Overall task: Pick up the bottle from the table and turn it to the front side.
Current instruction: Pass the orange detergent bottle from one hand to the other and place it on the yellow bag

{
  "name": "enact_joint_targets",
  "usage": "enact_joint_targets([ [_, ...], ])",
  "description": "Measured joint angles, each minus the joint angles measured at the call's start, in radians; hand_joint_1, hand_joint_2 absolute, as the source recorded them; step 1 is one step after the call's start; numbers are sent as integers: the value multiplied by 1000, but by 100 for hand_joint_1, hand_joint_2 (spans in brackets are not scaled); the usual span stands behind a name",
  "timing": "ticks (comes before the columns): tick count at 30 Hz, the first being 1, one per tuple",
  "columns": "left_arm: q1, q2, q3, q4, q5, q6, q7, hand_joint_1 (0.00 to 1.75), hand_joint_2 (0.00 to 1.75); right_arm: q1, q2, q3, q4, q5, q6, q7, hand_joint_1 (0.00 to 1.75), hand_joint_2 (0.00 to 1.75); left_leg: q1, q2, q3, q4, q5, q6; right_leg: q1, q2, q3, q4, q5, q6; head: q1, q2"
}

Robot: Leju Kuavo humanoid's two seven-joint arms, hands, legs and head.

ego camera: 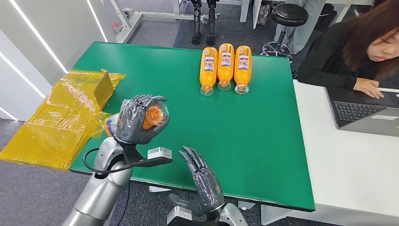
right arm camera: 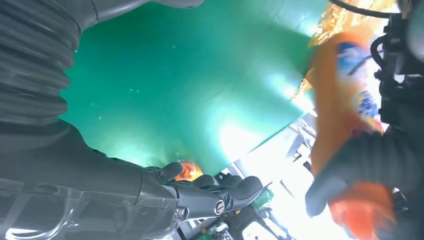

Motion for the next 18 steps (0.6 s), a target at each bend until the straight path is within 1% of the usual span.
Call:
enact_joint_targets([
  [3, -45, 30, -18, 114, -191, 42, 91, 175, 175, -2, -7, 9, 12, -21, -9, -8, 0, 175, 0, 0, 0, 0, 0, 0, 0, 0, 0, 0, 0, 0, 0, 0],
  [6, -100, 52, -38, 259, -299, 58, 140, 175, 175, -1, -13, 16, 20, -31, -17, -16, 0, 175, 0, 0, 0, 0, 0, 0, 0, 0, 0, 0, 0, 0, 0, 0],
  [12, -221, 82, -75, 549, -386, 55, 188, 175, 175, 12, -29, 22, 14, -42, -24, -19, 0, 175, 0, 1, 0, 0, 0, -1, 0, 2, -1, 0, 0, 0, 0, 0],
  [15, -278, 91, -91, 651, -409, 30, 203, 175, 175, 20, -38, 22, -3, -42, -20, -13, 0, 175, 0, 1, 0, 0, 0, -1, 0, 2, -1, 0, 0, 0, 0, 0],
  [18, -324, 95, -106, 725, -433, -5, 228, 175, 175, 22, -51, 22, -18, -54, -9, -10, 0, 175, 0, 1, 0, 0, 0, -1, 0, 2, -1, 0, 0, 0, 0, 0],
])
